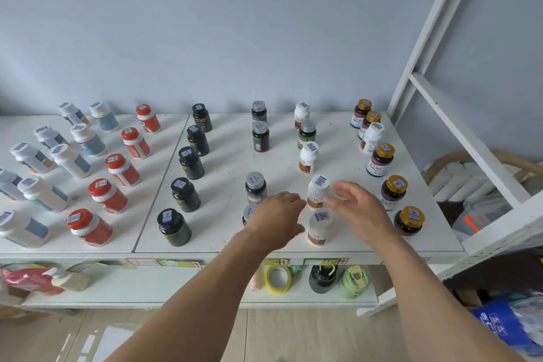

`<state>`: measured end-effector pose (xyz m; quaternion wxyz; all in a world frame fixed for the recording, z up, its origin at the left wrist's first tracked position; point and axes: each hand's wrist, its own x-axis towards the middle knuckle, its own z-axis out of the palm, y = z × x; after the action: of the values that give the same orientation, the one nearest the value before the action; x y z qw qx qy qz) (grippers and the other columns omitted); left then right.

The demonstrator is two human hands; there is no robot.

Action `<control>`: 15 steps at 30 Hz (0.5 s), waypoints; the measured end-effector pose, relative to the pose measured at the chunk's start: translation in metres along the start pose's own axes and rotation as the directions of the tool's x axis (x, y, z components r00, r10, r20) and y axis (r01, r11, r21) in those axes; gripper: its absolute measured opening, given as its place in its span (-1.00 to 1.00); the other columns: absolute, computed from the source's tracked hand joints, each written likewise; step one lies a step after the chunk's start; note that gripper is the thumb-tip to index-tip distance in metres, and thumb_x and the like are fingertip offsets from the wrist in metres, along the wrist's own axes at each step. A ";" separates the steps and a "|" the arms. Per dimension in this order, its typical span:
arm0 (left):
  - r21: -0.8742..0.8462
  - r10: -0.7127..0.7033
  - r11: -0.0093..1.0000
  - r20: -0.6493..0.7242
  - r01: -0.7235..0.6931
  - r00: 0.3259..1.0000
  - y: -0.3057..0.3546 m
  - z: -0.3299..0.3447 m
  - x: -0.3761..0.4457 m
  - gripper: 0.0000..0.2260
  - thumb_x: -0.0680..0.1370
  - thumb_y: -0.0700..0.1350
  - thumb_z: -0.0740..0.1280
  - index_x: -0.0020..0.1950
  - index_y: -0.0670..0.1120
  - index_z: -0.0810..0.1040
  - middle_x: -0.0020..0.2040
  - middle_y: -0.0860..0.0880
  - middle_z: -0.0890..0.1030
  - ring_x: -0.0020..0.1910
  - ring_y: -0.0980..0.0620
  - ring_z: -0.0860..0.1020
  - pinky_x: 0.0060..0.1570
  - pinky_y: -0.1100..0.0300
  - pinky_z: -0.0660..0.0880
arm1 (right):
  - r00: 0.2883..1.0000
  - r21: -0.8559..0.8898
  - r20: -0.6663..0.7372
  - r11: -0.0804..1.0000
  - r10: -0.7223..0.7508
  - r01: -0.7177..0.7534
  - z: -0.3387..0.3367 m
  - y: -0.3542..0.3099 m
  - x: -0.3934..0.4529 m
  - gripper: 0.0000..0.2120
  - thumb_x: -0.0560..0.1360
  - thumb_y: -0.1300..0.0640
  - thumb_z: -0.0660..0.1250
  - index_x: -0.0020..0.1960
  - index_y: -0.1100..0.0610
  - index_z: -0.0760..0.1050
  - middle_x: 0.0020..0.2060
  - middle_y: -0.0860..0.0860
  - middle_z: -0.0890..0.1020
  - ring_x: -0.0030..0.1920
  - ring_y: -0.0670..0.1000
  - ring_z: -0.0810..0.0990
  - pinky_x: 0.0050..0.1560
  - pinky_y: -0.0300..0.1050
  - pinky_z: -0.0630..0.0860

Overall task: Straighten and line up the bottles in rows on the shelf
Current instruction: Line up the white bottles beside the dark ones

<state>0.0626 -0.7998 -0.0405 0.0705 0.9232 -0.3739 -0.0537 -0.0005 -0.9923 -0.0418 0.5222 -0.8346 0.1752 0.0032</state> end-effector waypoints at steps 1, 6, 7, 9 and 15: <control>0.007 0.003 1.000 -0.014 -0.003 1.000 -0.003 -0.003 0.003 -0.61 0.55 0.05 0.33 0.32 -0.10 0.46 0.27 -0.03 0.51 0.29 -0.05 0.43 0.20 0.07 0.41 | 1.000 -0.017 -0.015 1.000 0.000 0.000 0.000 -0.003 0.006 -0.36 0.36 -0.31 0.42 0.37 -0.09 0.44 0.32 -0.13 0.53 0.33 -0.07 0.49 0.35 0.02 0.42; 0.014 0.010 1.000 -0.034 -0.009 0.999 -0.007 -0.008 0.019 -0.61 0.56 0.05 0.32 0.33 -0.09 0.46 0.27 -0.02 0.52 0.29 -0.04 0.43 0.25 0.09 0.40 | 0.998 -0.136 0.047 0.990 0.053 -0.046 0.005 -0.012 0.032 -0.38 0.48 -0.06 0.45 0.48 -0.01 0.34 0.41 -0.01 0.47 0.40 -0.02 0.42 0.37 -0.02 0.36; 0.013 0.003 1.000 -0.037 -0.003 0.999 -0.007 -0.009 0.023 -0.60 0.56 0.06 0.32 0.34 -0.08 0.45 0.29 -0.02 0.51 0.30 -0.03 0.43 0.26 0.09 0.39 | 0.995 -0.157 0.069 0.986 0.071 -0.060 0.007 -0.011 0.037 -0.36 0.48 -0.03 0.46 0.49 -0.01 0.32 0.42 0.00 0.46 0.41 0.00 0.41 0.38 -0.01 0.35; 0.002 -0.019 1.000 -0.035 0.019 0.999 -0.008 -0.012 0.032 -0.58 0.57 0.06 0.32 0.38 -0.06 0.42 0.33 -0.02 0.49 0.34 -0.03 0.41 0.28 0.10 0.37 | 0.989 -0.183 0.116 0.980 0.096 -0.074 0.010 -0.011 0.047 -0.35 0.46 0.00 0.48 0.49 0.00 0.31 0.40 0.00 0.47 0.40 0.02 0.42 0.36 -0.02 0.35; -0.101 -0.150 0.982 0.087 0.158 0.985 -0.010 -0.015 0.053 -0.46 0.55 0.07 0.34 0.50 -0.01 0.30 0.46 0.01 0.38 0.43 -0.01 0.34 0.33 0.08 0.36 | 0.986 -0.171 0.152 0.985 0.062 -0.036 0.005 -0.005 0.066 -0.60 0.49 -0.08 0.43 0.29 -0.04 0.47 0.10 -0.12 0.63 0.12 -0.04 0.59 0.07 -0.15 0.47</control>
<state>0.1098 -0.8280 -0.0298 0.1012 0.9415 -0.3002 -0.1153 0.0640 -1.0048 -0.0525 0.4623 -0.8681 0.1533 0.0962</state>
